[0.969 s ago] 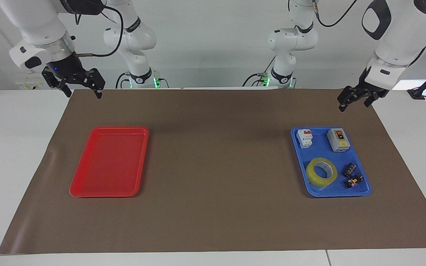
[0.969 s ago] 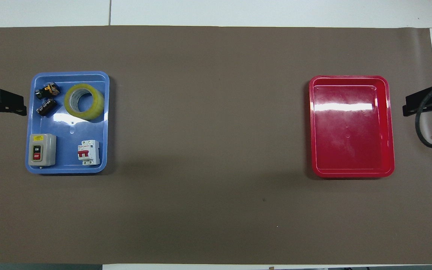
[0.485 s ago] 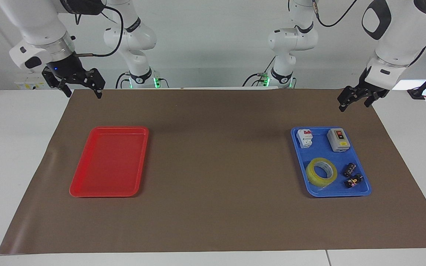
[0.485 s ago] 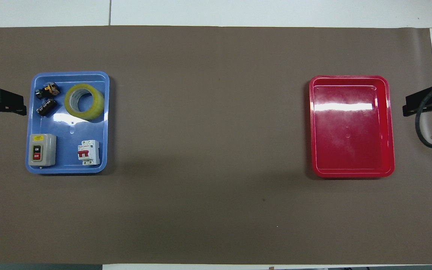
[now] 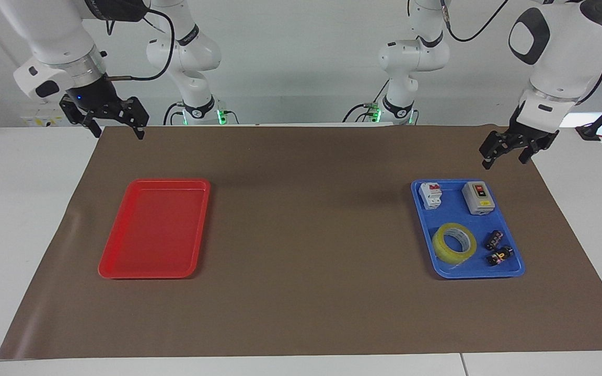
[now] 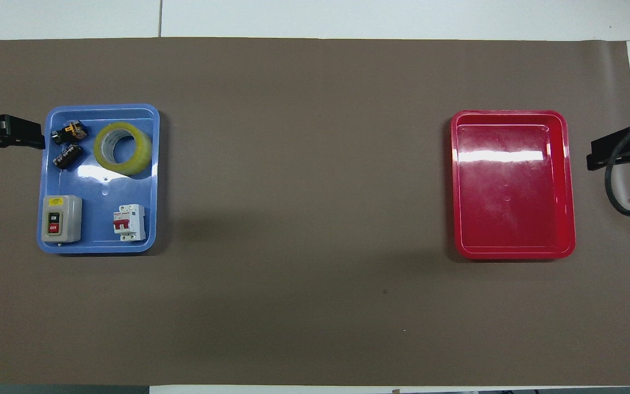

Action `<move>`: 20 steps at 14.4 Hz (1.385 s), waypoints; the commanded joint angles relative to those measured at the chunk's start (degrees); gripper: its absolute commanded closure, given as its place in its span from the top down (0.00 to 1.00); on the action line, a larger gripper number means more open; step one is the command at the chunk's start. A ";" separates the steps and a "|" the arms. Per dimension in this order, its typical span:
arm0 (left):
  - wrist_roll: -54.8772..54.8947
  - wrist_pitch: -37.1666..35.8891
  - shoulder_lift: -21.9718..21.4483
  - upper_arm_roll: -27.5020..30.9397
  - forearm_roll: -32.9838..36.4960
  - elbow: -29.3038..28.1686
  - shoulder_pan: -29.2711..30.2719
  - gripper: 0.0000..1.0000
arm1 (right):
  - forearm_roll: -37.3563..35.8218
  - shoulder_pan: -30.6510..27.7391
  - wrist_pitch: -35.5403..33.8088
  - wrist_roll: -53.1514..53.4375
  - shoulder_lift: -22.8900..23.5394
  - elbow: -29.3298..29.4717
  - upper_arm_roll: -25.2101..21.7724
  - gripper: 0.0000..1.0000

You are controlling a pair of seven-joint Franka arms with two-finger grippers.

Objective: Place and move tape with both arms

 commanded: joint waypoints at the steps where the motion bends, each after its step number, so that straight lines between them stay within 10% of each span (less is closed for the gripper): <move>1: 2.65 7.55 3.18 0.12 -1.20 -3.84 0.51 1.00 | -0.22 -0.52 0.16 -1.46 -0.92 -1.26 0.21 1.00; 14: 2.66 35.59 17.09 0.12 -1.20 -14.65 1.57 0.83 | -0.22 -0.52 0.16 -1.55 -0.92 -1.26 0.21 1.00; 17: 1.52 35.79 16.91 0.12 -1.20 -15.45 1.57 0.01 | -0.22 -0.52 0.25 -1.55 -0.92 -1.26 0.21 1.00; 20: 1.69 34.29 16.74 0.12 -1.20 -15.36 1.57 0.00 | -0.22 -0.52 0.25 -1.55 -0.92 -1.26 0.21 1.00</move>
